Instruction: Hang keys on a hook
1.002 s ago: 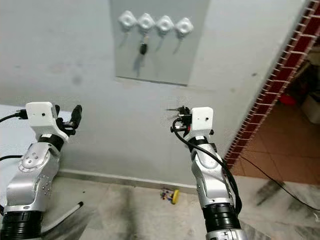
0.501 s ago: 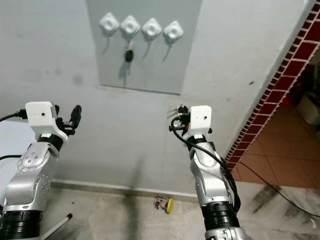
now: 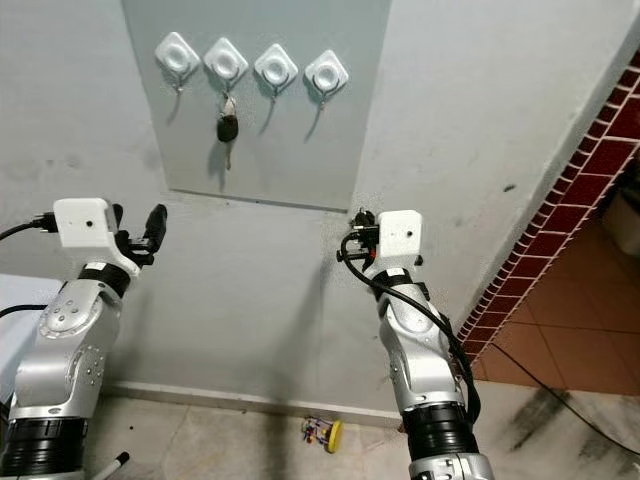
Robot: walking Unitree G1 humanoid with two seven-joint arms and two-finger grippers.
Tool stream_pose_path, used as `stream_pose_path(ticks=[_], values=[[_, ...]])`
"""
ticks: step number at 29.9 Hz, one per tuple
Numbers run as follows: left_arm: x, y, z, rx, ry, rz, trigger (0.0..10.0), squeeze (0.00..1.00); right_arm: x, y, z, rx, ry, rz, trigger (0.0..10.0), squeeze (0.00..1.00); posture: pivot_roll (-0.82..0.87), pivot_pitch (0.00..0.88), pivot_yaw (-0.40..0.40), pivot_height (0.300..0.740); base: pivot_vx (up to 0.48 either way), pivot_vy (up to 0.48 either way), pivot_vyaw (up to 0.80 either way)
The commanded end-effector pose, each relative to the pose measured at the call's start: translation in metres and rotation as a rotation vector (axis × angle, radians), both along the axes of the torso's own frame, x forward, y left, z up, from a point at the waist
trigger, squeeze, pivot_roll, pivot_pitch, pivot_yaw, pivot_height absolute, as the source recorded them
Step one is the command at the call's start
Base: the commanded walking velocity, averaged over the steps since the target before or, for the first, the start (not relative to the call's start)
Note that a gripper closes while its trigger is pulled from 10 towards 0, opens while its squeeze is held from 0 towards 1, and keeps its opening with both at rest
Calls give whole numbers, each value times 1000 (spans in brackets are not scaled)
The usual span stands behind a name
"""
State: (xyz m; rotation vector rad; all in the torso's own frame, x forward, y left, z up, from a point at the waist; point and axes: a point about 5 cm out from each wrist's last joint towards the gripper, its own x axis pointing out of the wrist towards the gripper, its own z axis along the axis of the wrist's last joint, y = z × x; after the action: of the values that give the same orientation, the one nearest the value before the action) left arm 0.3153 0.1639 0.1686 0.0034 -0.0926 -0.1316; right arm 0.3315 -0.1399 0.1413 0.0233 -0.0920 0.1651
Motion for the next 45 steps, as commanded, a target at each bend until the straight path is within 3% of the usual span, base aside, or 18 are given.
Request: stream_pose_path(ticks=[1, 10, 13, 27, 35, 45], values=[[0, -8, 10, 49, -47, -45, 10000, 0, 1, 0, 3, 8, -12, 9, 10000, 0, -99, 0, -49, 740, 0, 0, 0], [1, -30, 17, 125, -77, -188, 10000, 0, 3, 5, 7, 7, -34, 43, 10000, 0, -100, 0, -44, 740, 0, 0, 0], [1, -45, 24, 119, -110, -281, 10000, 0, 8, 23, 36, 75, -149, 199, 10000, 0, -116, 0, -33, 740, 0, 0, 0], [-1, -55, 32, 112, -143, -337, 10000, 0, 21, 28, 59, 109, -218, 252, 10000, 0, -114, 0, -34, 740, 0, 0, 0], [-2, -65, 40, 94, -166, -377, 10000, 0, 33, 29, 79, 187, -265, 269, 10000, 0, -115, 0, -33, 740, 0, 0, 0], [-3, -65, 40, 89, -165, -377, 10000, 0, 44, 31, 93, 221, -295, 275, 10000, 0, -116, 0, -29, 740, 0, 0, 0]])
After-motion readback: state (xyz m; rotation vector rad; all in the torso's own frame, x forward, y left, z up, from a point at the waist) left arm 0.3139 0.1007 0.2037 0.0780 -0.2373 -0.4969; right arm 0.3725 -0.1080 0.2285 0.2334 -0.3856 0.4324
